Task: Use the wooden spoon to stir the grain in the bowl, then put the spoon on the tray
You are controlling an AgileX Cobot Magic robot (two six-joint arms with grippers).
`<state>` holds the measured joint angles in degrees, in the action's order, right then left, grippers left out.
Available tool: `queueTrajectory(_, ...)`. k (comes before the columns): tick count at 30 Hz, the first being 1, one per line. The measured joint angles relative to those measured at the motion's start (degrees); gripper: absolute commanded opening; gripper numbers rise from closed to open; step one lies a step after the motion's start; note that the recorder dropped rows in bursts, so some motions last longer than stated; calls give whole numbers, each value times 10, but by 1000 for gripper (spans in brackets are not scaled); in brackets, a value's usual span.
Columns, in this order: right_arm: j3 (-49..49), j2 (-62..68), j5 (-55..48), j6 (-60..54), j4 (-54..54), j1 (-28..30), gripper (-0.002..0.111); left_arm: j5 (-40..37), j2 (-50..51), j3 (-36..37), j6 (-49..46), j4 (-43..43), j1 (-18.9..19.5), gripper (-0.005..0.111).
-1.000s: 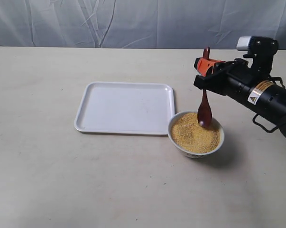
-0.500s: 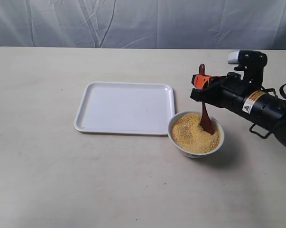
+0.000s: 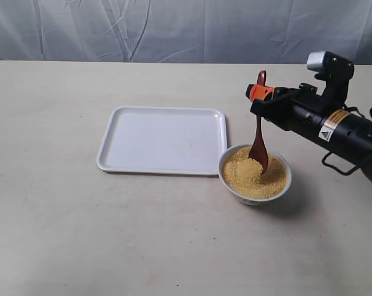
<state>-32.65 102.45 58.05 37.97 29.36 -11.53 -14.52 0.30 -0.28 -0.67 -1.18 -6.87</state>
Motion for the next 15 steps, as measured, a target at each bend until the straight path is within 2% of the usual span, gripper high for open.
queueTrajectory(7, 0, -49, -40, -63, -34, 0, -1, 0, 0, 0, 0, 0, 0, 0)
queueTrajectory(15, 0, -5, -59, -108, -51, 0, -1, 0, 0, 0, 0, 0, 0, 0)
